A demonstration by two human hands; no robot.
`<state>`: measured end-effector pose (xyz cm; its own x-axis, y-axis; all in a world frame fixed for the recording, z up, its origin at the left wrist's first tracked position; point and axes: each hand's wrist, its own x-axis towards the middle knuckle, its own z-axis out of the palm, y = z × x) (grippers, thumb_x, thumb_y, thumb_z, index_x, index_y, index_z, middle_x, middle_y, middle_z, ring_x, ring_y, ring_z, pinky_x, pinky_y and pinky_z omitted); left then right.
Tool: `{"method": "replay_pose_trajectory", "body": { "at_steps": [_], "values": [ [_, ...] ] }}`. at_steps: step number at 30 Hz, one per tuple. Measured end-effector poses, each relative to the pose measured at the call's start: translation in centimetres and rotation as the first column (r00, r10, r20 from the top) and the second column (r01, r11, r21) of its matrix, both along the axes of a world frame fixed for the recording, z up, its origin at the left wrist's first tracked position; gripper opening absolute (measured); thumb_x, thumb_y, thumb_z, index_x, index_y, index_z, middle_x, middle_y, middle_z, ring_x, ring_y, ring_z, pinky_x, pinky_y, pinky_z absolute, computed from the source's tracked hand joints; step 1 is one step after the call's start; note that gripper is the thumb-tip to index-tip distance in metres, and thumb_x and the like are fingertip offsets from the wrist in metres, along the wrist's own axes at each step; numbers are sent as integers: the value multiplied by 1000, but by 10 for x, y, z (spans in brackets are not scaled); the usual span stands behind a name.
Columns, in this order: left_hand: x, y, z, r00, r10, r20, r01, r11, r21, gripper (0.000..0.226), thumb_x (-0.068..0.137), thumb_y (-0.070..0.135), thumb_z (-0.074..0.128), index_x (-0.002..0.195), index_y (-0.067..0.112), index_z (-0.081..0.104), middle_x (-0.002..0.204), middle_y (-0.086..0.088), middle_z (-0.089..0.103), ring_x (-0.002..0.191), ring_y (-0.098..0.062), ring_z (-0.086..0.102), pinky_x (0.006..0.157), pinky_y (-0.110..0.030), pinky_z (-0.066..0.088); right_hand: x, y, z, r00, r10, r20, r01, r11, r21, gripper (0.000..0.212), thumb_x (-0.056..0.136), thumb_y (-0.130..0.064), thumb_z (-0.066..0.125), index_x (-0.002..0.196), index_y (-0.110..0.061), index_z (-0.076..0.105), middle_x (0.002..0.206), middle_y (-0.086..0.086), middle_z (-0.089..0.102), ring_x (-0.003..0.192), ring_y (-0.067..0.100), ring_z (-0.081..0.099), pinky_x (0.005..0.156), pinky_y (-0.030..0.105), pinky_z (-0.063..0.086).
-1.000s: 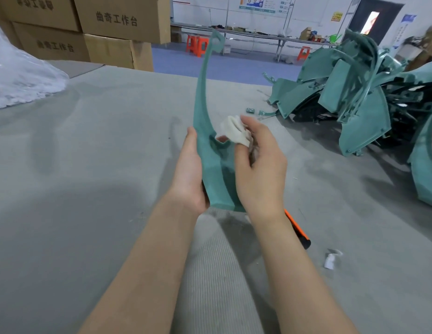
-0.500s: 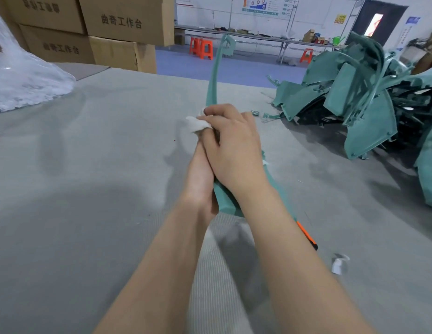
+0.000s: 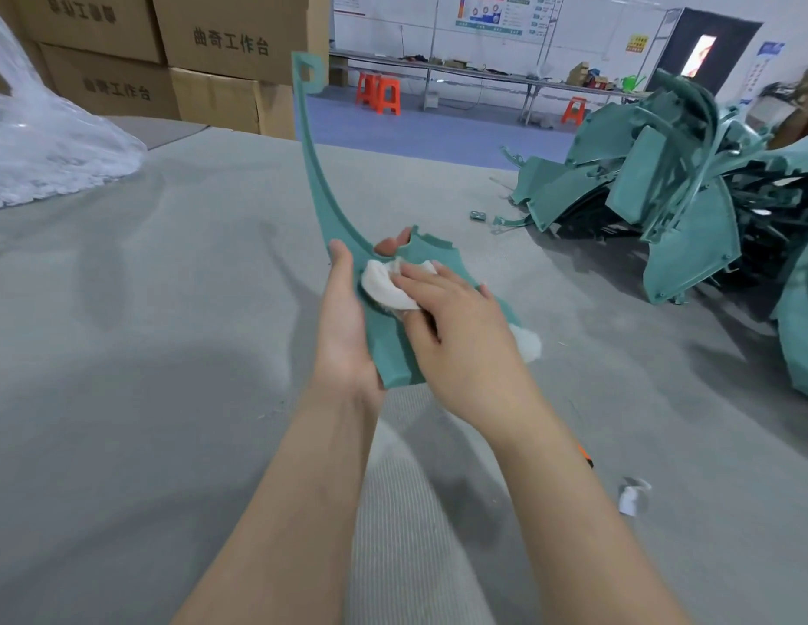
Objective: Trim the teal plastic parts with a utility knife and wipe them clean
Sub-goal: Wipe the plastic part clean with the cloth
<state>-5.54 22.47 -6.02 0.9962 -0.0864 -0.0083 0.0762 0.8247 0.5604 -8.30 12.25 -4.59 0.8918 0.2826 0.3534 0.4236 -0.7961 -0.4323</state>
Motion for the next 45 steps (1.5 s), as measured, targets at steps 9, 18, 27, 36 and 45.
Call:
{"method": "replay_pose_trajectory", "body": {
  "at_steps": [9, 18, 27, 36, 45],
  "values": [
    [6, 3, -2, 999, 28, 16, -30, 990, 139, 61, 97, 60, 31, 78, 17, 69, 96, -4, 75, 86, -24, 72, 72, -34, 59, 43, -29, -8, 927, -353, -126, 374, 892, 255, 26, 102, -15, 38, 81, -16, 53, 79, 5, 55, 81, 29, 47, 63, 31, 23],
    [3, 11, -1, 977, -204, 70, 190, 967, 168, 63, 96, 56, 35, 65, 15, 72, 75, -6, 72, 68, -21, 71, 59, -30, 58, 38, -25, -17, 999, -26, -30, 36, 912, 408, 9, 100, -15, 49, 103, -22, 54, 93, -11, 64, 80, -10, 52, 73, 3, 39],
    [0, 16, -4, 977, -210, 36, 194, 947, 256, 54, 95, 55, 39, 80, 11, 65, 83, -10, 71, 75, -24, 70, 69, -32, 59, 43, -24, -31, 989, -146, 36, 102, 826, 555, 25, 99, -21, 52, 80, -6, 56, 61, -4, 47, 54, 6, 36, 52, 17, 32],
    [3, 18, -3, 980, -195, -28, 195, 943, 270, 55, 97, 53, 38, 81, 9, 67, 83, -10, 74, 73, -24, 73, 58, -31, 57, 48, -31, -27, 922, -205, -328, 385, 402, 831, 42, 104, -39, 39, 71, -19, 57, 60, -6, 62, 54, 12, 57, 51, 22, 44],
    [5, 16, -5, 969, -237, -69, 246, 918, 311, 64, 96, 56, 37, 70, 15, 78, 81, -7, 74, 72, -21, 72, 59, -30, 57, 41, -23, -30, 998, 8, -61, 17, 916, 402, 23, 100, -14, 45, 121, -13, 56, 123, -4, 66, 90, 7, 55, 75, 12, 41]
  ]
}}
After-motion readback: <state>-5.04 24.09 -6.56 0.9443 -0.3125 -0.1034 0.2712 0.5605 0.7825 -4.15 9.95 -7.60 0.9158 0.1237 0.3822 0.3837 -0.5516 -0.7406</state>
